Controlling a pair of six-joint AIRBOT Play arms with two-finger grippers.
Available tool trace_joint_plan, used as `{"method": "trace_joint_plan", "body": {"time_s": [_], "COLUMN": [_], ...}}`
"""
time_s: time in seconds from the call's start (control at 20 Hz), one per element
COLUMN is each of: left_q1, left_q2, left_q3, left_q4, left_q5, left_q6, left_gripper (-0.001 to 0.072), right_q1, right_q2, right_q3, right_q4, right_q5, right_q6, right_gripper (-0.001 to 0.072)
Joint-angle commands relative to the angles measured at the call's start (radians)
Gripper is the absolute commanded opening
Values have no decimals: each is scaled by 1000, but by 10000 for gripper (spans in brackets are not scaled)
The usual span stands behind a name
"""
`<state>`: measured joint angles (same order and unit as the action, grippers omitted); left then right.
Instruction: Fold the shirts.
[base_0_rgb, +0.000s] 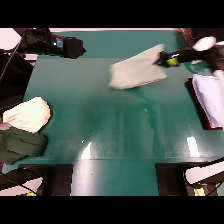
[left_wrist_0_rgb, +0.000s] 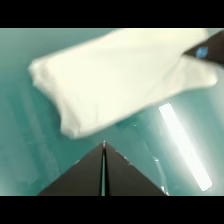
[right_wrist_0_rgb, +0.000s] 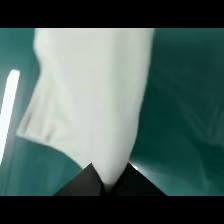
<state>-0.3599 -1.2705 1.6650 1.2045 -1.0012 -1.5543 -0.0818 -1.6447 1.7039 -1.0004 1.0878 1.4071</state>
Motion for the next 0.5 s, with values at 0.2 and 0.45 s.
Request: {"method": "trace_joint_plan", "body": {"time_s": [0.2,0.45], "left_q1": [-57,-57], "left_q2": [0,-1], "left_q3": [0,0], "left_q4": [-3,-3], "left_q5": [23,36], "left_q6": [-13,-19], "left_gripper": [25,25], "right_q1": [-520,-631], "right_q2": [63,64], "right_q3": [10,11], "right_q4": [-64,31], "right_q5": [4,-28], "right_q6": [26,32], "right_gripper": [17,17]}}
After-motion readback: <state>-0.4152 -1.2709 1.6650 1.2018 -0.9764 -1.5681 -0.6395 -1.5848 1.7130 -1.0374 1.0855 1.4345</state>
